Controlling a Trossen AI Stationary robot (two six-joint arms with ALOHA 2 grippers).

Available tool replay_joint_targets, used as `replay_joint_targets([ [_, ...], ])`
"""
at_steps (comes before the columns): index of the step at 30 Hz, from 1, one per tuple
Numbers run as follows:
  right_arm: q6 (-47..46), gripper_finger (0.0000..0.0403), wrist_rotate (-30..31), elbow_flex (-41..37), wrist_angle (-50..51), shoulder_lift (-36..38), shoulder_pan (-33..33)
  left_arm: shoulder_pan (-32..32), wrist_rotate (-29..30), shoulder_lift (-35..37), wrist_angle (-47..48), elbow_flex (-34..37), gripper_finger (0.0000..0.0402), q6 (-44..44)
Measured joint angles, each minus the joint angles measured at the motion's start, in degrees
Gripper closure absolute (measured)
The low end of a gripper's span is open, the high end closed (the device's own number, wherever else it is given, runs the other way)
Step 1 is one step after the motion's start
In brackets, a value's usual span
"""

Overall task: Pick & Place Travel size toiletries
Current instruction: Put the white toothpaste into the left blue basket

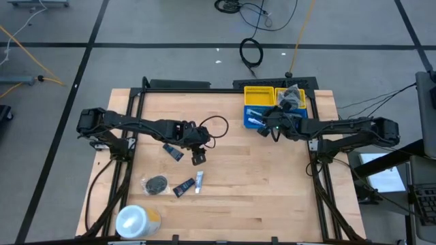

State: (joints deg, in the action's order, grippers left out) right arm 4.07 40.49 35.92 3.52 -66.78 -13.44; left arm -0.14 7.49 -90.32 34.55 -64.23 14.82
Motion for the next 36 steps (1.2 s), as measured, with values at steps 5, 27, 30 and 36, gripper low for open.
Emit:
replay_joint_targets([
  [5,1.6,0.0244,-0.3,0.0,-4.6,0.0,1.6,0.0,-2.5,0.0,0.6,0.0,0.0176,1.4],
  [27,-0.4,0.025,-7.6,0.0,-5.9,0.0,7.9,-5.9,-10.9,-1.3,-1.2,3.3,0.0176,31.8],
  [30,-0.3,0.025,-7.6,0.0,-5.9,0.0,7.9,-7.7,-10.0,-2.6,-3.7,3.3,0.0176,35.5],
  [36,-2.2,0.0253,-7.7,-0.3,-4.7,0.0,7.9,-10.3,-7.4,-5.5,-2.1,3.1,0.0176,44.8],
])
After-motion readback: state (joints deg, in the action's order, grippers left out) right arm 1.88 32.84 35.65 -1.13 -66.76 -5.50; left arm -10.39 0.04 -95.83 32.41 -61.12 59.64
